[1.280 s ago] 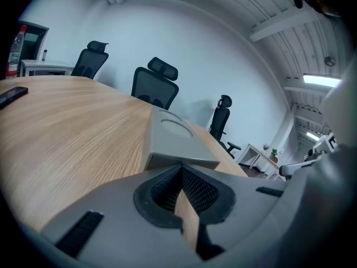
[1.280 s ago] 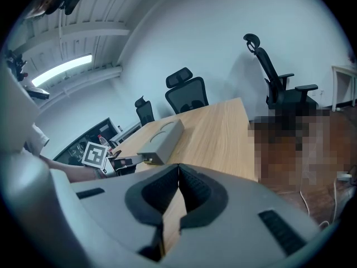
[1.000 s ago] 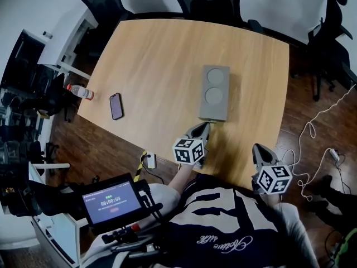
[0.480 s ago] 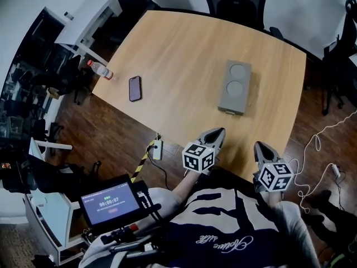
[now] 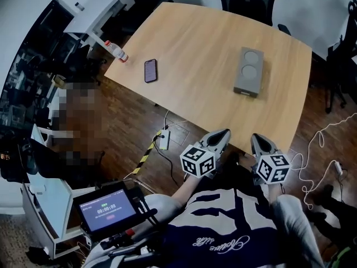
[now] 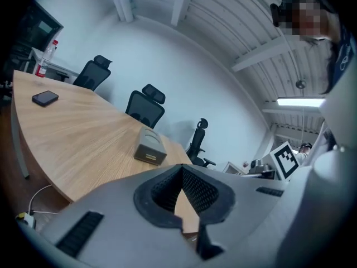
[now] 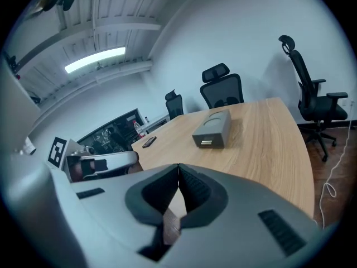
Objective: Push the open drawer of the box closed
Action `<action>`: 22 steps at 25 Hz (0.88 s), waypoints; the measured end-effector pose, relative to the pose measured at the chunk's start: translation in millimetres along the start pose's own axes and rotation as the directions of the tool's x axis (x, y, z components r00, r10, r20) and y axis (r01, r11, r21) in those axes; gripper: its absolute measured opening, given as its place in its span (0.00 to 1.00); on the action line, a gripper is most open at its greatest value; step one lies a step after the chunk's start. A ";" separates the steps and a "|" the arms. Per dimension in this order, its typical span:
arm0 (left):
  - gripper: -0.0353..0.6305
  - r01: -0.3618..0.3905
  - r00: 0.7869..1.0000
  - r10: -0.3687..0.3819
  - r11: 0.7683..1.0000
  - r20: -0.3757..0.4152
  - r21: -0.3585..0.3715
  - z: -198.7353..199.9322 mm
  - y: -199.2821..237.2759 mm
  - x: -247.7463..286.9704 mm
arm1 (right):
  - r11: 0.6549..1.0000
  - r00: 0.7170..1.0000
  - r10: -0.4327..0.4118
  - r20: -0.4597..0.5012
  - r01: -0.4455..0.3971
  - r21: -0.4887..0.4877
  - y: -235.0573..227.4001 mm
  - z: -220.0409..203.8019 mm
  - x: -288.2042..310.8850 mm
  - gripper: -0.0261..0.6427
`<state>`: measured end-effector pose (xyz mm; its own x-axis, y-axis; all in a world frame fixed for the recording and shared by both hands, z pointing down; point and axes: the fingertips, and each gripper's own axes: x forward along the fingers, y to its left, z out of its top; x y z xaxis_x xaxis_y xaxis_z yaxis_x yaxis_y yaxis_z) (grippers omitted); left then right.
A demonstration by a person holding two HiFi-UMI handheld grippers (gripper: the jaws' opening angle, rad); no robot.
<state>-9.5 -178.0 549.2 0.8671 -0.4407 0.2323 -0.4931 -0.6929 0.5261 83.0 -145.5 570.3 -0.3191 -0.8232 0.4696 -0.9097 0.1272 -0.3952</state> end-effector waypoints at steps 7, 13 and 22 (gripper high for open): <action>0.06 0.089 0.996 -0.089 0.996 0.025 0.004 -11.4 -29.8 -67.7 | 1.000 1.000 -0.018 0.007 0.018 0.001 56.2 -36.5 -18.2 0.04; 0.06 0.088 0.996 -0.088 0.996 0.003 0.003 -36.6 -37.9 -95.7 | 0.999 0.999 -0.035 -0.033 0.035 -0.018 80.4 -69.1 -38.8 0.04; 0.06 0.041 0.998 -0.042 0.999 0.056 0.009 -42.5 -55.8 -93.6 | 0.997 0.999 0.024 -0.045 -0.028 -0.078 78.3 -68.9 -58.2 0.04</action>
<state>-60.1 -73.8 532.9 0.8815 -0.4426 0.1643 -0.4577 -0.7158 0.5274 12.0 -49.5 566.4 -0.3528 -0.7939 0.4953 -0.9184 0.1925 -0.3456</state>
